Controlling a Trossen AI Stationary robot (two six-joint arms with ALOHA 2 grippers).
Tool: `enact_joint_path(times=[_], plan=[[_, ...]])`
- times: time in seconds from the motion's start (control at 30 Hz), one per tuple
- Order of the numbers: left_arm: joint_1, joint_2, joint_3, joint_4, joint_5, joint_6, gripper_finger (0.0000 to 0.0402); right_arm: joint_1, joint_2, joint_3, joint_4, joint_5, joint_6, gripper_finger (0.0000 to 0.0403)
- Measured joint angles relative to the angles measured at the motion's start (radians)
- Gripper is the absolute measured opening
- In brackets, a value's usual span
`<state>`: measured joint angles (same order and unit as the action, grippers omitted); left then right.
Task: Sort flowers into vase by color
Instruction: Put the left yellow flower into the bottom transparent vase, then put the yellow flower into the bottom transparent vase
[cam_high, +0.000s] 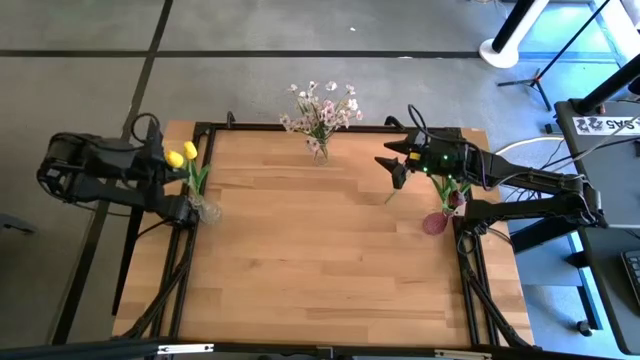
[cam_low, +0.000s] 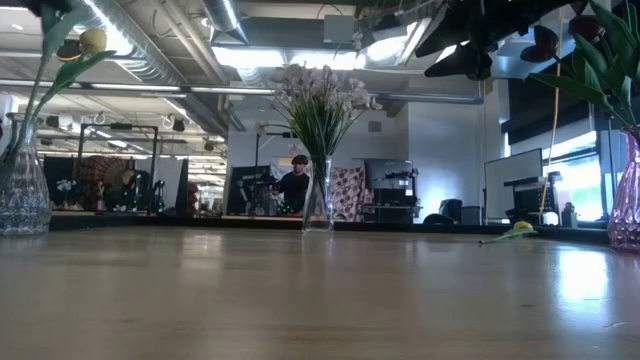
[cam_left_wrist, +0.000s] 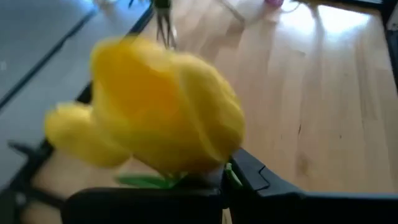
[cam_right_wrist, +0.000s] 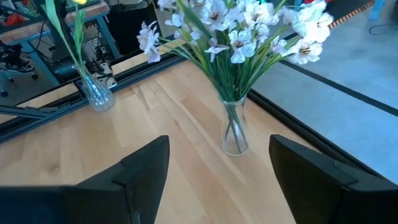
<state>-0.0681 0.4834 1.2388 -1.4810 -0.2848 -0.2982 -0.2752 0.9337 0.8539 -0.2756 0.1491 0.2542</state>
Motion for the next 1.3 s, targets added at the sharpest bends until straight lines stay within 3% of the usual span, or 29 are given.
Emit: enact_joint_path(times=[0.13,0.33,0.5,0.7,0.83,0.93,1.1,1.3], plan=[[0.0,0.0,-0.004,-0.009,0.027,-0.123,0.0007,0.0,0.0,0.0,0.004,-0.014,-0.035,0.0276],[0.0,0.01,-0.004,-0.011,0.067,-0.234,0.0071,0.0,0.049,0.0,0.006,-0.042,-0.051,0.0276],[0.0,0.013,-0.004,-0.076,0.133,-0.278,0.0122,-0.021,0.149,0.0,0.0,0.165,0.187,0.0276],[0.0,0.008,0.023,-0.086,0.231,-0.326,0.0134,-0.214,0.263,0.0,-0.116,0.149,0.402,0.0276],[0.0,0.008,0.026,-0.065,0.203,-0.276,0.0134,-0.386,0.351,0.0,-0.204,0.146,0.55,0.0276],[0.0,0.006,0.027,-0.03,0.194,-0.218,0.0134,-0.446,0.417,0.0,-0.197,0.122,0.578,0.0276],[0.0,0.007,0.028,0.021,0.191,-0.145,0.0134,-0.447,0.468,0.016,-0.2,0.15,0.601,0.0276],[0.0,0.007,0.028,0.007,0.192,-0.14,0.0134,-0.322,0.42,0.067,-0.322,0.27,0.639,0.0276]])
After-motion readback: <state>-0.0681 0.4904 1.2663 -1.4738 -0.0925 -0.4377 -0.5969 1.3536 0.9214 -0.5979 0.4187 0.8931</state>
